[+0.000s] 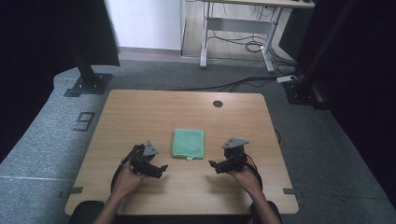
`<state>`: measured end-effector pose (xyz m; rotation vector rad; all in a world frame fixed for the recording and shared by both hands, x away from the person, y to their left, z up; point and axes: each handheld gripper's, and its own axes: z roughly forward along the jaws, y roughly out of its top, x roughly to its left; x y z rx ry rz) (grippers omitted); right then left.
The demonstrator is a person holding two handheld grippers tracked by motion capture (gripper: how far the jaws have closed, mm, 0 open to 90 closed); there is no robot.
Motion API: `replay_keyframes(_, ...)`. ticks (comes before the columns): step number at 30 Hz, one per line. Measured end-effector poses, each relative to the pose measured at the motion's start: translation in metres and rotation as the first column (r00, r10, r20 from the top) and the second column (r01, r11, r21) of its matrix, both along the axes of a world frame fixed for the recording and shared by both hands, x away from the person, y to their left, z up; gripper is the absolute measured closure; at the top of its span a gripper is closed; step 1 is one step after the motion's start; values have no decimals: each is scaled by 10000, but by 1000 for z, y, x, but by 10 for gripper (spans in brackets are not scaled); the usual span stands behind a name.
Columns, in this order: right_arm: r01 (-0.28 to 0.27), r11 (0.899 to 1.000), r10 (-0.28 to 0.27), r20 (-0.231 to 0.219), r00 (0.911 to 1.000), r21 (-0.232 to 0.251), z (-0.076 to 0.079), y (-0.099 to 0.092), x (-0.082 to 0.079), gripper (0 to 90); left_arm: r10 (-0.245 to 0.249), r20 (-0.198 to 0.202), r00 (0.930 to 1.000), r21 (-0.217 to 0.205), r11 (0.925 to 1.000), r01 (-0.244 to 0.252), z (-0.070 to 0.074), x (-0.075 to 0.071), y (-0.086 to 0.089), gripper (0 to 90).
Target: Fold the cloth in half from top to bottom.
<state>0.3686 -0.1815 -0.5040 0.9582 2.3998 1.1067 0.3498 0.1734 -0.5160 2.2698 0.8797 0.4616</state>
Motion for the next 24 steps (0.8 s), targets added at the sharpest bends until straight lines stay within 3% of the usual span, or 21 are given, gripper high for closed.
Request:
replay_keyframes(7,393,9992,-394,-151,9991,-83,-6,-17,-9,0,172,-105,9998,-111,9998,-173,-8,-11,16,0)
replay_keyframes(14,912,9958,-915,-371,9951,-89,-20,-34,-15,0,397,-456,9982,-222,9989,-408,-20,-18,30,0)
replay_keyframes(17,1007,9946,-1019,-486,9936,-252,-29,-38,-15,0,463,-538,9975,-345,9982,-482,-23,-18,32,0)
replay_keyframes(22,1021,9935,-1051,-606,9926,-504,-41,-40,-15,0,381,-589,9975,-137,9991,-390,-30,-18,31,0)
replay_keyframes(24,1064,9924,-1102,-628,9919,-616,-45,-41,-15,0,332,-709,9969,-300,9989,-354,-33,-17,31,0)
